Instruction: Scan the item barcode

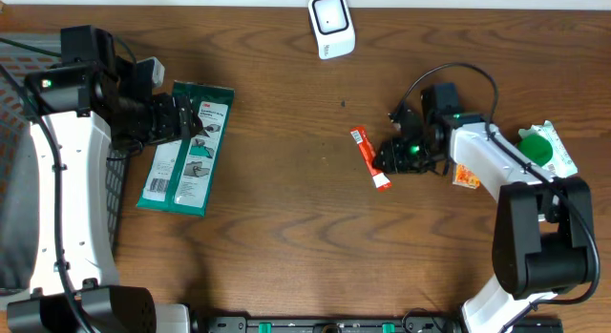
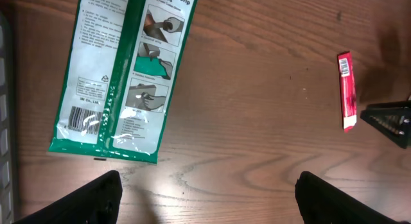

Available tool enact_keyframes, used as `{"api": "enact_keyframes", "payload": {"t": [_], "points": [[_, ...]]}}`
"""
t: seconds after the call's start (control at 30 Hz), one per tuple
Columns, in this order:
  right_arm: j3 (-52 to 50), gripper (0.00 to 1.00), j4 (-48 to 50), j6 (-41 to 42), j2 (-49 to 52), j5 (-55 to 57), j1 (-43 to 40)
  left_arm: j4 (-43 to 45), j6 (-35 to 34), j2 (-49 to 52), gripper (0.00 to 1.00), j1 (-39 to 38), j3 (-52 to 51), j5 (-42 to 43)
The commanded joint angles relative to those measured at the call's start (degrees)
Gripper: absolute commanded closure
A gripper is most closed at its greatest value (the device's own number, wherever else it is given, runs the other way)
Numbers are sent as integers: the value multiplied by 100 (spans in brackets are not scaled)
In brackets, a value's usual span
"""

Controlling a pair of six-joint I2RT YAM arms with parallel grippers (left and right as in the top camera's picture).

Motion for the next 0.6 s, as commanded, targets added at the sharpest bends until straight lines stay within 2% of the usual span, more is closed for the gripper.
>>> {"api": "enact_keyframes", "payload": {"t": [0.0,0.1,0.23,0.27,0.3,0.33,0.47,0.57], "points": [[-374,62,356,83,-15,291,155,-20,-28,-76,13,2,-2,31],[-623,63,645,232,-15,785,201,-20,-28,-76,13,2,-2,31],[-981,62,1231,273,-15,601,262,-20,-31,-76,13,2,-2,28],[-1029,68,1311,273,-15,544,289,-20,-28,-76,13,2,-2,31],[-1032,86,1318,306,-15,570,319,-20,-31,-76,13,2,-2,31],[-1010,96,1298,356,-17,636,332,-20,-28,-76,13,2,-2,28],[-643,99,730,470,-302,1217,330,-20,-31,-76,13,2,-2,31],[-232,99,22,479,-767,2365,439,-20,-31,-76,13,2,-2,28]]}}
